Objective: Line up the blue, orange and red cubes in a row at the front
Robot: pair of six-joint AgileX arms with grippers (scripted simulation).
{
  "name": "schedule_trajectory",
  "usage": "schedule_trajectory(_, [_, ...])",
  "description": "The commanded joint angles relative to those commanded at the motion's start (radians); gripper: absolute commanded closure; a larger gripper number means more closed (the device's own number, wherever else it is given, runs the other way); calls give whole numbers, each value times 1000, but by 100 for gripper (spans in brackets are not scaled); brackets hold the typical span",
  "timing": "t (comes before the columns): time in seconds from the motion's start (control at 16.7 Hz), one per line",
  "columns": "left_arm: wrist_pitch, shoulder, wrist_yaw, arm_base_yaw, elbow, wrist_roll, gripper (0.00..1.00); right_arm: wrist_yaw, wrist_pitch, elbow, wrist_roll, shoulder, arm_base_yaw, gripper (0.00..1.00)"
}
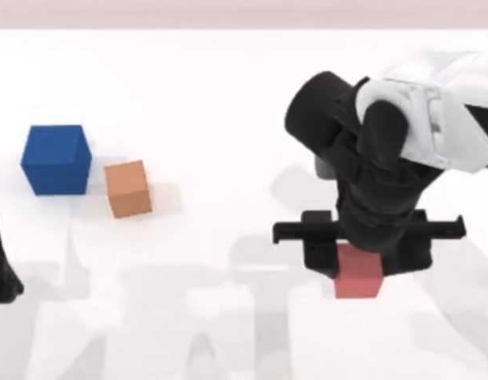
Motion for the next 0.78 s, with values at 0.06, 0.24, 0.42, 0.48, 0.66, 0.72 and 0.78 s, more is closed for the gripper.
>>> schedule_trajectory(0.06, [0, 0, 0, 0, 0, 0, 0, 0, 3, -2, 0, 1, 0, 100])
schedule_trajectory(0.24, [0, 0, 0, 0, 0, 0, 0, 1, 72, -49, 3, 21, -1, 100])
schedule_trajectory(0.42, [0, 0, 0, 0, 0, 0, 0, 0, 187, -123, 5, 58, 2, 100])
schedule_trajectory(0.48, [0, 0, 0, 0, 0, 0, 0, 1, 222, -146, 5, 69, 4, 100])
schedule_trajectory(0.66, [0, 0, 0, 0, 0, 0, 0, 2, 271, -180, 5, 87, 8, 100])
schedule_trajectory(0.72, [0, 0, 0, 0, 0, 0, 0, 2, 271, -180, 5, 87, 8, 100])
schedule_trajectory(0.78, [0, 0, 0, 0, 0, 0, 0, 2, 271, -180, 5, 87, 8, 100])
